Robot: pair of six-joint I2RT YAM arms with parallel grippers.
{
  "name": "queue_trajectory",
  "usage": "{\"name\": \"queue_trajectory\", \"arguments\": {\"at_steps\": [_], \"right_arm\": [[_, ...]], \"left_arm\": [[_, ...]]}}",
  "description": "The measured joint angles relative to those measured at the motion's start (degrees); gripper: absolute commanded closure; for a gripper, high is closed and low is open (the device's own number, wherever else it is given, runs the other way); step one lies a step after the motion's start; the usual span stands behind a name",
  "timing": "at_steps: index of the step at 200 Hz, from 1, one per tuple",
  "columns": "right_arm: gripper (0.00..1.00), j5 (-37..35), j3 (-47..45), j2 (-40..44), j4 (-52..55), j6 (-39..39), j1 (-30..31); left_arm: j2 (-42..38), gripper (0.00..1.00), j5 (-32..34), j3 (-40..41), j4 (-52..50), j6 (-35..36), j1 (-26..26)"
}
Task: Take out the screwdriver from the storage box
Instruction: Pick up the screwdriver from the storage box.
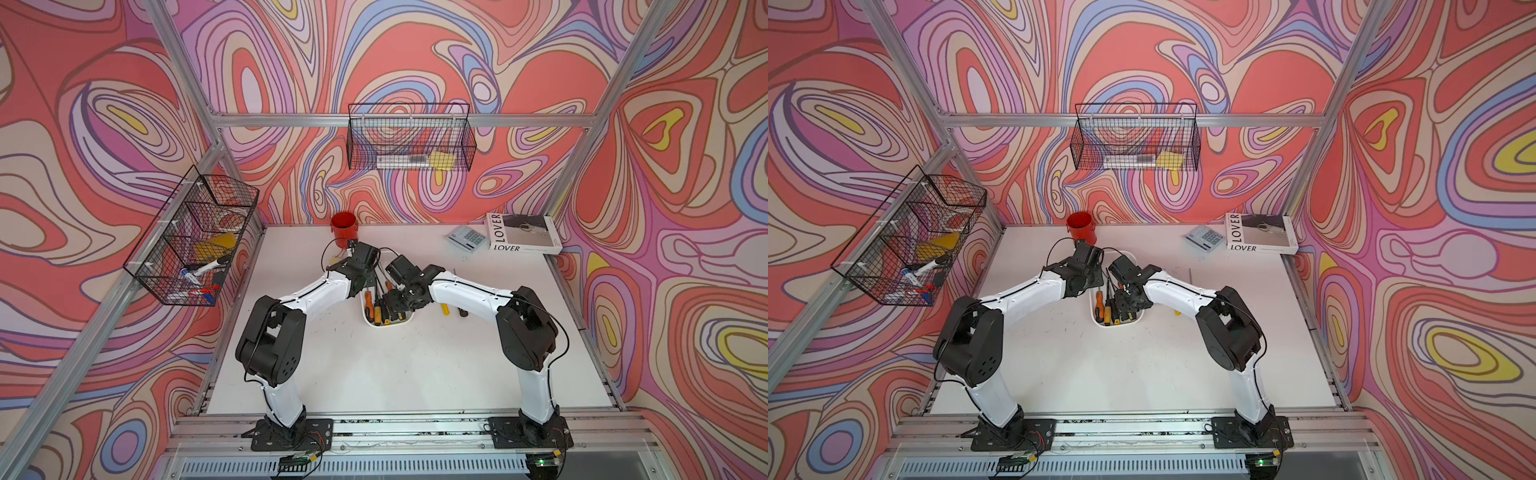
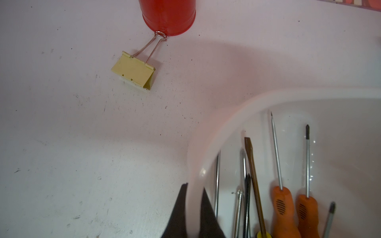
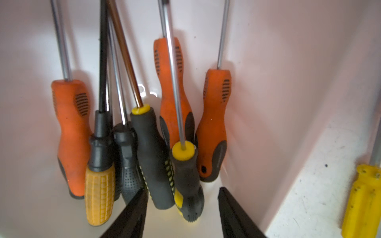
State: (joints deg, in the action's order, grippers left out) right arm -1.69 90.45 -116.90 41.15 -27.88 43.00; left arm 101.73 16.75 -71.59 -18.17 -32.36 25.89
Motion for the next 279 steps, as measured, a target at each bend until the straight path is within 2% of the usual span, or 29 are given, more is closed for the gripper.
{"name": "queue_trajectory", "arguments": {"at_steps": [38,113,162,203,279], "right_arm": [[0.5,1.46,0.52,-2.01,-0.5,-2.32,0.09],[0.84,1.46,0.72,-2.47,-0.61,-4.52,-0.02],[1.0,1.31,0.68,-2.47,-0.87,-5.03,-0.07],[1.0,1.03,-2.36,-0.2,-3.45,-4.2,-0.07],[1.0,-2.12,-2.58,6.95,-5.18,-1.03,-0.07]], "left_arm": [[0.0,1.0,0.13,0.04,-0.02,-0.02,0.0],[-0.04,1.0,1.11,0.11,-0.31,0.04,-0.13],[-0.04,1.0,1.29,0.11,-0.31,0.26,-0.11],[-0.04,1.0,1.29,0.11,-0.28,0.44,-0.09],[-0.04,1.0,1.27,0.11,-0.28,0.44,-0.07]]}}
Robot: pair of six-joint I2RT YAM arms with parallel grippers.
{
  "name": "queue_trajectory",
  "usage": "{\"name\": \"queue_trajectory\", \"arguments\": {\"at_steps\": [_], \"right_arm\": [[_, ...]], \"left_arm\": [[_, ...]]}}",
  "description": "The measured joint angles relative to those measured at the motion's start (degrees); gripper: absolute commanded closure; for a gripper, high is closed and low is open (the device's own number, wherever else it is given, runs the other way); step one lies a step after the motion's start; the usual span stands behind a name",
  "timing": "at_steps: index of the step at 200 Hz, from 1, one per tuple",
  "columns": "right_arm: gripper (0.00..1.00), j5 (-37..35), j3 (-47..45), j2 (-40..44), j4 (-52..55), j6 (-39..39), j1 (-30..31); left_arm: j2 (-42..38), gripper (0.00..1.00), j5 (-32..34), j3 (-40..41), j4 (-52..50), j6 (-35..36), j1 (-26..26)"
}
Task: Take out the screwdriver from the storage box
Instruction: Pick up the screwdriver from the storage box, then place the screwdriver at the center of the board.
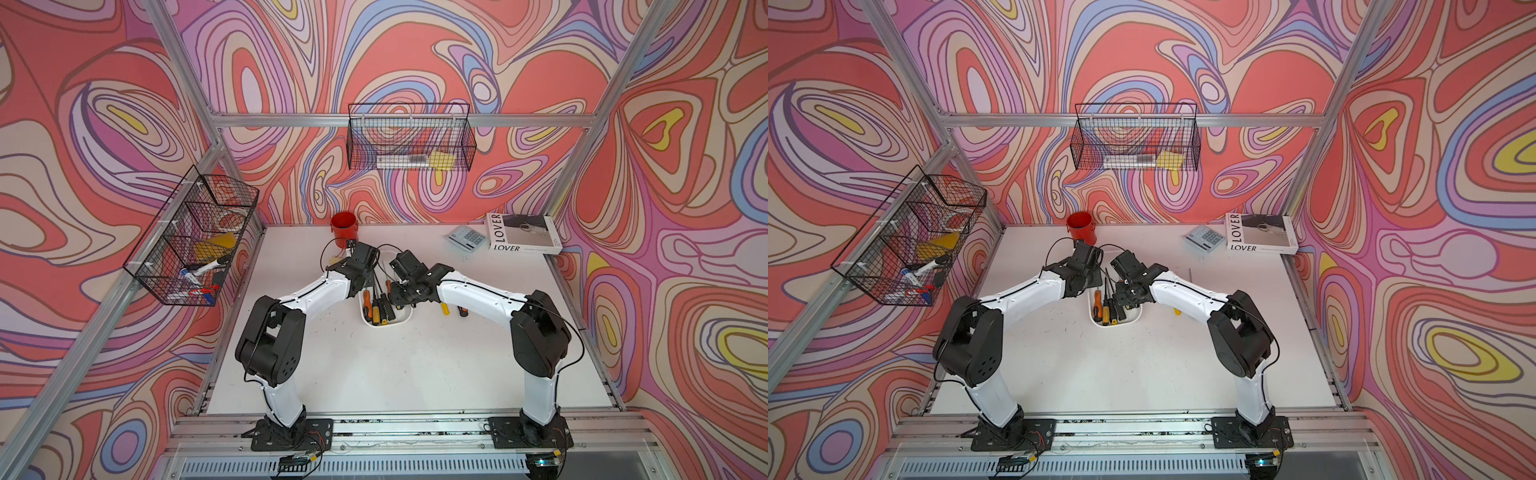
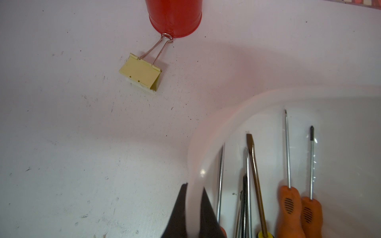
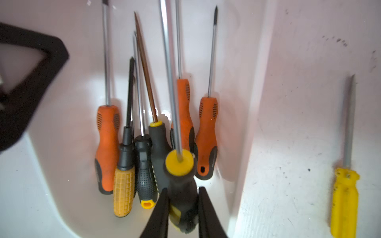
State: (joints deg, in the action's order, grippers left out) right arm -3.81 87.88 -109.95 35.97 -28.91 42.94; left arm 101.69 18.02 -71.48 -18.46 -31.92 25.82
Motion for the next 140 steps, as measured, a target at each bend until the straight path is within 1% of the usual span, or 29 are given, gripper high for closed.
{"name": "queue_trajectory", "arguments": {"at_steps": [37,57,90,114,140], "right_arm": [[1.0,-4.2,0.33,4.46,0.96,1.97,-0.22],[1.0,-6.34,1.22,6.34,2.91,2.99,-1.53],[1.0,-8.52,1.4,8.52,6.67,4.35,-6.91],[1.0,-9.88,1.36,8.61,9.64,5.33,-10.84],[1.0,-10.84,0.59,8.46,11.72,5.95,-13.07]], "left_arm": [[0.0,1.0,0.0,0.0,0.0,0.0,0.0],[0.0,1.0,0.0,0.0,0.0,0.0,0.0],[0.0,1.0,0.0,0.0,0.0,0.0,0.0],[0.0,1.0,0.0,0.0,0.0,0.0,0.02],[0.0,1.0,0.02,0.0,0.0,0.0,0.02]]}}
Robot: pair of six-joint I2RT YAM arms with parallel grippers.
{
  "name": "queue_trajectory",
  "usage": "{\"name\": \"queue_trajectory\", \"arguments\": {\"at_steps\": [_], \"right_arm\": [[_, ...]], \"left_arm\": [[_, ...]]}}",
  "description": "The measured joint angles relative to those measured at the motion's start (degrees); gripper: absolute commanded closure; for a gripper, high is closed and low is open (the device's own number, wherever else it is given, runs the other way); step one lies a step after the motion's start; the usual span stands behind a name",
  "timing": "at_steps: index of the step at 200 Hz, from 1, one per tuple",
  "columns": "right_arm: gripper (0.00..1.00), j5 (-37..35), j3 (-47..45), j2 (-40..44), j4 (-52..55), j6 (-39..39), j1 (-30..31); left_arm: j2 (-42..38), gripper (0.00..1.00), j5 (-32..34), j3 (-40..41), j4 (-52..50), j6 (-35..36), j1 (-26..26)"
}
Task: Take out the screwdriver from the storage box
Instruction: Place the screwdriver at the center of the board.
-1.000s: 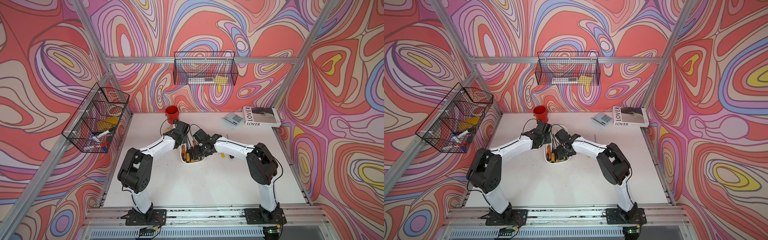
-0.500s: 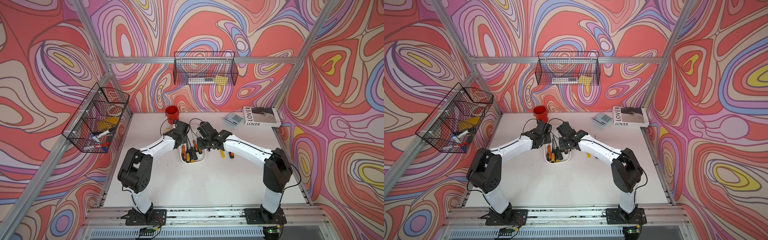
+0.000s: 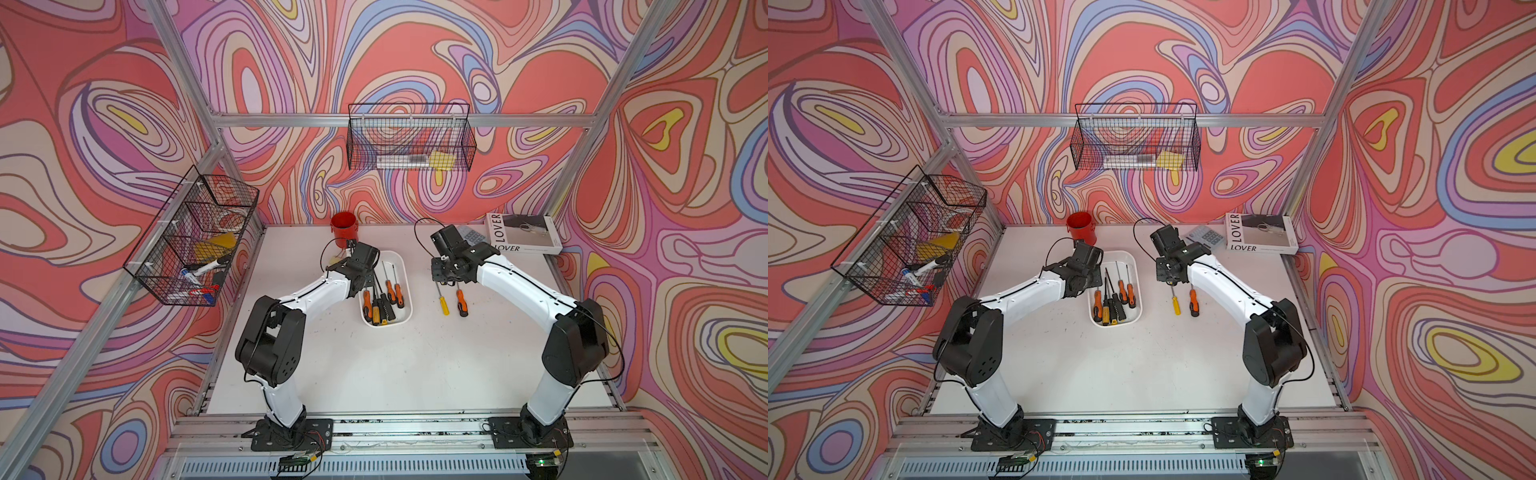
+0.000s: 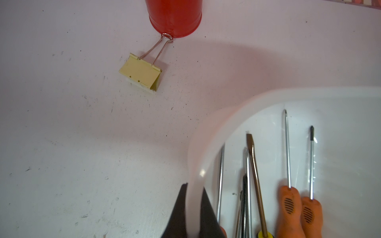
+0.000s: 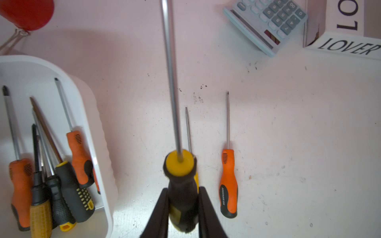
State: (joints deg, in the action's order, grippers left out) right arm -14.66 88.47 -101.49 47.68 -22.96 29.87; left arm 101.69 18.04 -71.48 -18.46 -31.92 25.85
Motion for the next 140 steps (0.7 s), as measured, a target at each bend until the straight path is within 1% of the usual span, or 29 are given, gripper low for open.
{"name": "queue_trajectory", "arguments": {"at_steps": [55,140], "right_arm": [[1.0,0.5,-4.44,-3.82,-0.07,0.48,-1.97],[1.0,2.82,-7.3,-7.72,-2.21,0.87,-3.3]], "left_arm": [[0.0,1.0,0.0,0.0,0.0,0.04,0.0],[-0.13,1.0,0.17,0.31,0.0,0.22,0.0]]}}
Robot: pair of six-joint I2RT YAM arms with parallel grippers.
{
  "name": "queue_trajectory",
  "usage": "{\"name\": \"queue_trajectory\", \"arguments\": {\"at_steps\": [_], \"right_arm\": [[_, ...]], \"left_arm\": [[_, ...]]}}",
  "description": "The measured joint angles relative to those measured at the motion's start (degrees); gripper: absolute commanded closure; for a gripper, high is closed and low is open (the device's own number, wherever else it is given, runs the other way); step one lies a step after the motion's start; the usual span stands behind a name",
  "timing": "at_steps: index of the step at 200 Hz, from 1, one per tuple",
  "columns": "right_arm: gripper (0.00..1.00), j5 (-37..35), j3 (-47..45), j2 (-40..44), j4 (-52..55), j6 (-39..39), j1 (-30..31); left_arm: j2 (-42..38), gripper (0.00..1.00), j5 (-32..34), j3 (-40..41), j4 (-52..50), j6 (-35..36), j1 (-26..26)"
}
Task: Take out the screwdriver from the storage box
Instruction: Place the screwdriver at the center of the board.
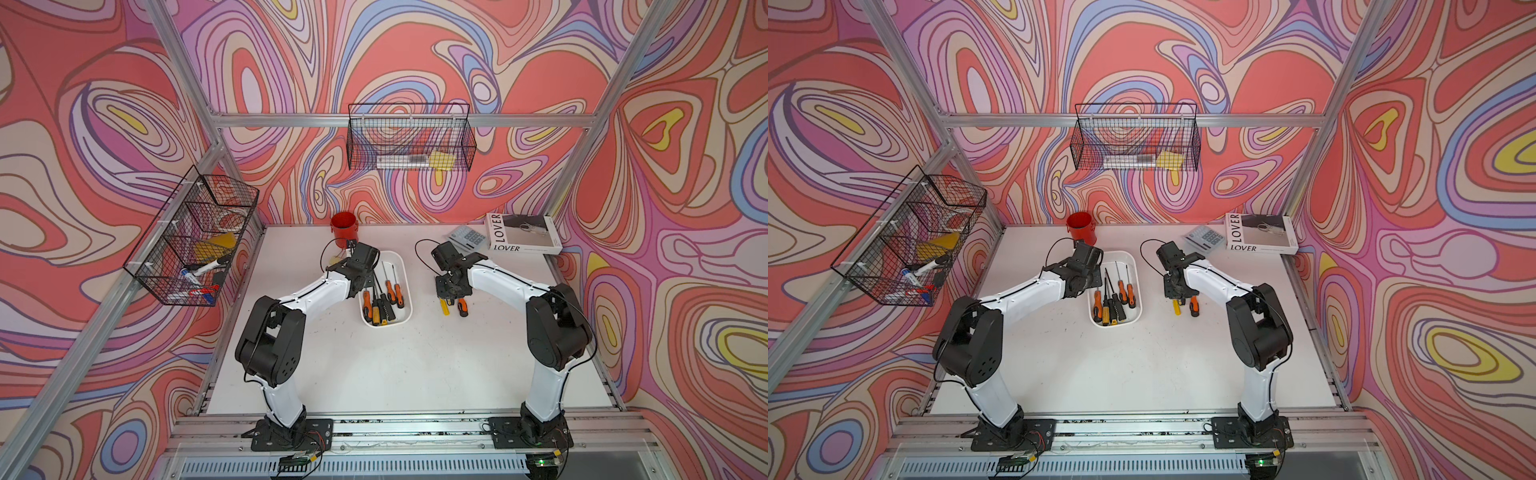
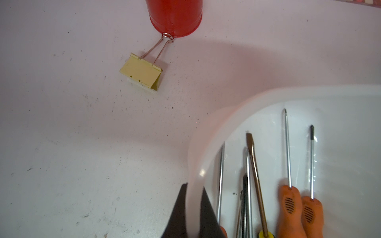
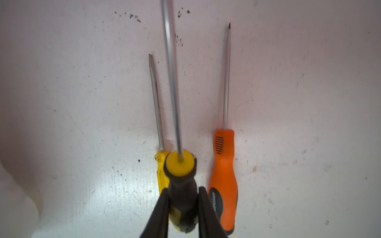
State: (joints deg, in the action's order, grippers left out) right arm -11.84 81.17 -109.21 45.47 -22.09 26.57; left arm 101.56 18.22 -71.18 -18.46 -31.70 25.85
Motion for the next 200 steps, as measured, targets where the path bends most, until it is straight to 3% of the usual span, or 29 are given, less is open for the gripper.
{"name": "queue_trajectory", "arguments": {"at_steps": [106,200], "right_arm": [[1.0,1.18,-1.79,-3.43,-2.58,-0.02,-0.59],[0.59,1.38,-1.66,-4.2,-2.16,-0.57,-1.05]], "left_arm": [[-0.2,1.0,0.0,0.07,0.0,0.0,0.0],[-0.2,1.0,0.0,0.07,0.0,0.0,0.0]]}}
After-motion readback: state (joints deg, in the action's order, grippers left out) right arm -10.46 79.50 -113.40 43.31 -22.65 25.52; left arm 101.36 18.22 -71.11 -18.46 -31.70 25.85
